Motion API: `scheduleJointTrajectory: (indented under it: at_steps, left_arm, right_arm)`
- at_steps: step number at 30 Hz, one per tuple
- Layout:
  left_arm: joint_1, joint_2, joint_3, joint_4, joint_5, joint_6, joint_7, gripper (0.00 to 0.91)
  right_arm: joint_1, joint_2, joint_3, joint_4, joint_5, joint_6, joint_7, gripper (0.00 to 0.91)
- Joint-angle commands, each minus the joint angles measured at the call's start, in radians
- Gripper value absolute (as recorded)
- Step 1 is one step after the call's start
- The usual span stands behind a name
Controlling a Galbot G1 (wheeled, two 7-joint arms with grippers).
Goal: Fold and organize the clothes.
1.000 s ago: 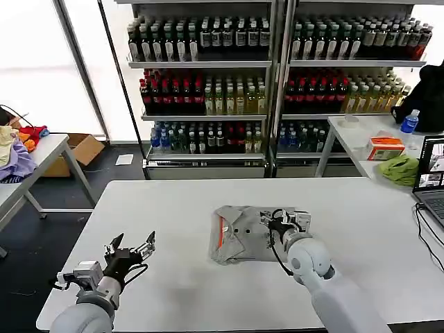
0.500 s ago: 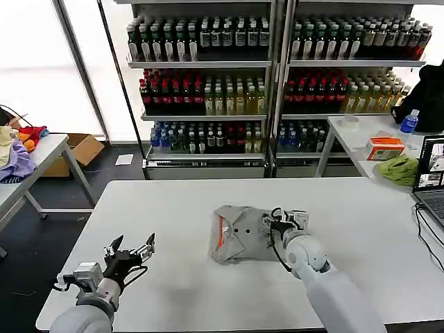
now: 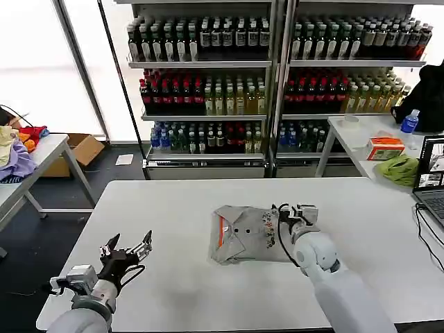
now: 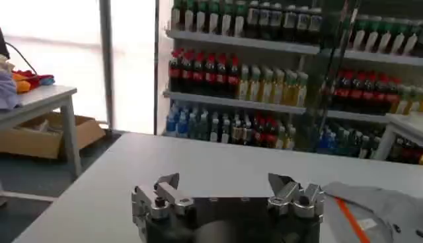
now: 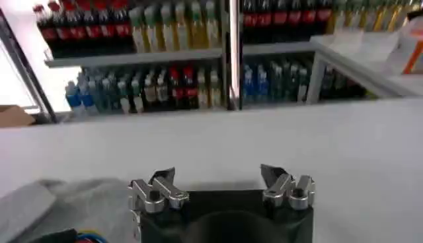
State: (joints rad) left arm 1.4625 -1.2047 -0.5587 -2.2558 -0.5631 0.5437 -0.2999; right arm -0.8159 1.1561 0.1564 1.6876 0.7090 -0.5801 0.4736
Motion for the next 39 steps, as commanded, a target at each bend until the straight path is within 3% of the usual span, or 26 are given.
scheduleJointTrajectory:
  at_steps: [1, 6, 13, 22, 25, 39]
  left_arm:
    - [0.012, -0.061, -0.001, -0.035, 0.122, -0.086, 0.043, 0.907]
    - [0.027, -0.069, -0.011, -0.034, 0.214, -0.124, 0.096, 0.907]
    - [0.02, -0.063, 0.002, -0.027, 0.2, -0.128, 0.052, 0.907]
    - [0.022, -0.039, 0.001, -0.018, 0.169, -0.142, 0.046, 0.907]
    - [0.033, -0.04, 0.003, -0.008, 0.148, -0.155, 0.056, 0.907]
    - [0.028, -0.025, -0.007, -0.014, 0.178, -0.129, 0.096, 0.907]
  right_arm:
    - [-0.141, -0.13, 0.197, 0.324, -0.253, 0.003, -0.094, 0.907]
    - [-0.347, -0.189, 0.37, 0.413, -0.239, 0.033, -0.115, 0.907]
    - [-0.449, -0.101, 0.482, 0.445, -0.215, 0.064, -0.083, 0.907]
    - [-0.506, -0.075, 0.531, 0.455, -0.215, 0.071, -0.085, 0.907]
    - [-0.509, -0.074, 0.542, 0.456, -0.176, 0.07, -0.079, 0.907]
    - [-0.507, -0.082, 0.526, 0.457, -0.186, 0.06, -0.087, 0.907]
